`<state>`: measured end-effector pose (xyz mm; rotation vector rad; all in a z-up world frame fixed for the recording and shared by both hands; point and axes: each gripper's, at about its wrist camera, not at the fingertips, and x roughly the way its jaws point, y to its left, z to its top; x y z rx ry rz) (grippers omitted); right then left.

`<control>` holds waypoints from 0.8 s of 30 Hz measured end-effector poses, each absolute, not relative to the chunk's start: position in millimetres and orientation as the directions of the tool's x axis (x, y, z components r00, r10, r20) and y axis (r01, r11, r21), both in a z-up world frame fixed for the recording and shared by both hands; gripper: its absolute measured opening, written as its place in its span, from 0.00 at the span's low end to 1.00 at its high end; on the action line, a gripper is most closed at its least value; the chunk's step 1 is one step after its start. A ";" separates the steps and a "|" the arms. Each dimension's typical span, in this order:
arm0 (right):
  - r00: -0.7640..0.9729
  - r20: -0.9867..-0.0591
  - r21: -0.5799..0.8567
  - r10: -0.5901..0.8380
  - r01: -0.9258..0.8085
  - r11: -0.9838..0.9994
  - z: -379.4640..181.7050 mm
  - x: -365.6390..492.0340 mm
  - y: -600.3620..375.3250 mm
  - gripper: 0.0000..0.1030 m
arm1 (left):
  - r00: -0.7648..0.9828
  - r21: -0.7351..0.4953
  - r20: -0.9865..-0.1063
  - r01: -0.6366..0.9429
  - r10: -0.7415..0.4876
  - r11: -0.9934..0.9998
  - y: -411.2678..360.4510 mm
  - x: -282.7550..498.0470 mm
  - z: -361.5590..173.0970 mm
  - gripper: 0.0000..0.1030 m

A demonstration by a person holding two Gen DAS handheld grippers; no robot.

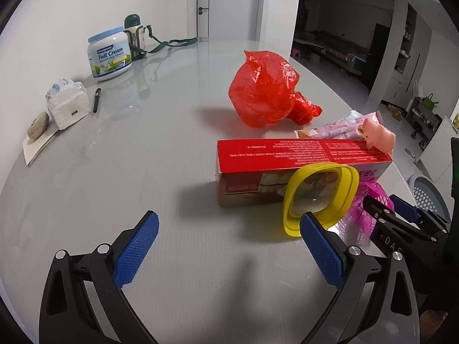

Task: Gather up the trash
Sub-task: 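Reach the right tool to the pink shuttlecock and close on it, then grasp the yellow square ring with the left tool while the right tool holds the shuttlecock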

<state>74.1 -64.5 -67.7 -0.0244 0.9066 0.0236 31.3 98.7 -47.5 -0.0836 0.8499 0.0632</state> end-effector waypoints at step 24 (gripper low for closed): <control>0.676 -0.727 0.182 0.119 0.023 0.983 -55.8 27.7 -144.0 0.05 | 0.666 -0.102 -0.746 -0.092 -0.015 0.991 40.2 43.4 -55.4 0.94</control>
